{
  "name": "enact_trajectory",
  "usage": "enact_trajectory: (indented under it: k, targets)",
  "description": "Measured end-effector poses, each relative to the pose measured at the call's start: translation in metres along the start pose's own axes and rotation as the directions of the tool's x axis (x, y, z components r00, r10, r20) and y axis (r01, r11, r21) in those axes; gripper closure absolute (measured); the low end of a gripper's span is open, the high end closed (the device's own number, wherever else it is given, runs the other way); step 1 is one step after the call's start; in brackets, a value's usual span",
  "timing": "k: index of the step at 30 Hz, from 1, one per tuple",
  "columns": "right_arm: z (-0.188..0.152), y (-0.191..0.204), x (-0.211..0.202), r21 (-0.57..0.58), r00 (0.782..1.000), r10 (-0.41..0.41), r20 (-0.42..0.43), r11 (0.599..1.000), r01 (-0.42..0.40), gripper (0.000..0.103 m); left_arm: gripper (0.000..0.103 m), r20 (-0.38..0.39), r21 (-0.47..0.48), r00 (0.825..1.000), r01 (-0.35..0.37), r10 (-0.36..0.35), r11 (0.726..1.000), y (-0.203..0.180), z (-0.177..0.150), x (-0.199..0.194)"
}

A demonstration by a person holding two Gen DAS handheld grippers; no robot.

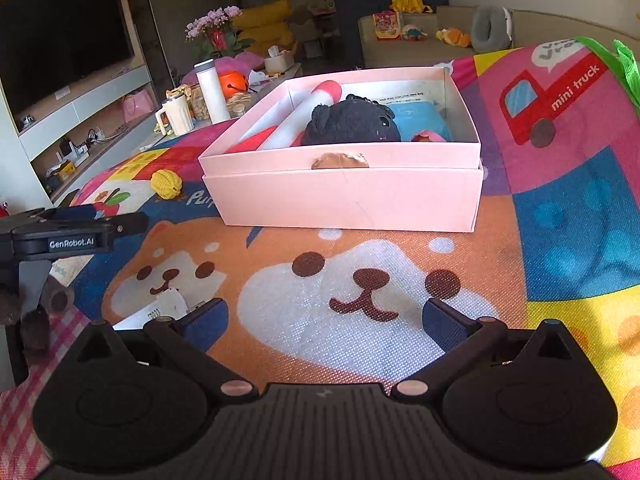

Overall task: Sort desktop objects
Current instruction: 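Grasp the yellow corn toy with the left tool, then carry the corn toy with the left tool and release it beside the charger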

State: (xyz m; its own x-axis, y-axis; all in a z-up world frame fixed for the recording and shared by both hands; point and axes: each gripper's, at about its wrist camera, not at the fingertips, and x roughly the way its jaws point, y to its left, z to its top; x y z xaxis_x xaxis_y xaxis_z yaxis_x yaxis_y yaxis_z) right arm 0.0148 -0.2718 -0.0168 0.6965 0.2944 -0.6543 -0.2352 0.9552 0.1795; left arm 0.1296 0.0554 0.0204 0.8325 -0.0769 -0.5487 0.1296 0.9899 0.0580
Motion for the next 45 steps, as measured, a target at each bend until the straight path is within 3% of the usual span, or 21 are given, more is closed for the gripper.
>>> enact_trajectory:
  k: [3, 9, 10, 12, 15, 20, 31, 35, 38, 43, 45]
  targets:
    - [0.000, 0.001, 0.001, -0.004, 1.000, -0.004, 0.001, 1.000, 0.004, 0.000, 0.000, -0.039, 0.000, 0.997, 0.064, -0.064, 0.998, 0.008, 0.013, 0.024]
    - [0.000, 0.002, 0.002, -0.007, 1.000, -0.007, 0.001, 1.000, 0.007, 0.000, 0.003, -0.047, 0.033, 0.996, 0.080, -0.079, 0.996, 0.013, 0.021, 0.051]
    - [0.000, 0.002, 0.002, -0.007, 1.000, -0.007, 0.001, 1.000, 0.007, 0.000, 0.006, -0.051, 0.024, 0.995, 0.089, -0.087, 0.996, 0.015, 0.022, 0.053]
    - [0.000, 0.001, 0.002, -0.011, 1.000, -0.005, 0.000, 1.000, 0.005, 0.000, 0.029, -0.060, 0.015, 0.994, 0.094, -0.093, 0.995, 0.016, 0.023, 0.057]
    - [0.001, 0.001, 0.003, -0.015, 1.000, -0.006, -0.001, 1.000, 0.006, 0.000, 0.038, -0.078, 0.024, 0.993, 0.091, -0.089, 0.996, 0.013, 0.023, 0.060]
    - [0.000, 0.001, 0.002, -0.011, 1.000, -0.001, 0.002, 1.000, 0.001, 0.000, 0.038, -0.105, -0.002, 0.991, 0.081, -0.080, 0.997, 0.005, 0.013, 0.038]
    - [0.001, -0.011, -0.004, 0.045, 0.999, 0.052, 0.011, 0.998, -0.052, 0.000, 0.039, -0.118, -0.042, 0.991, 0.065, -0.070, 0.997, -0.039, -0.054, -0.077]
    - [-0.003, -0.016, -0.020, 0.108, 0.998, -0.045, 0.045, 0.993, 0.040, 0.000, 0.038, -0.110, -0.063, 0.988, 0.106, -0.113, 0.992, -0.059, -0.059, -0.087]
    - [-0.014, -0.021, -0.038, 0.134, 0.997, -0.049, 0.058, 0.990, 0.040, 0.000, 0.038, -0.108, -0.052, 0.980, 0.162, -0.167, 0.985, -0.076, -0.058, -0.088]
    - [-0.024, -0.021, -0.061, 0.094, 0.988, -0.135, 0.073, 0.987, 0.128, 0.000, 0.024, -0.100, -0.047, 0.974, 0.201, -0.205, 0.979, -0.092, -0.063, -0.095]
    - [-0.025, -0.019, -0.065, 0.069, 0.987, -0.144, 0.067, 0.988, 0.139, 0.000, 0.012, -0.098, -0.051, 0.979, 0.173, -0.177, 0.984, -0.090, -0.066, -0.098]
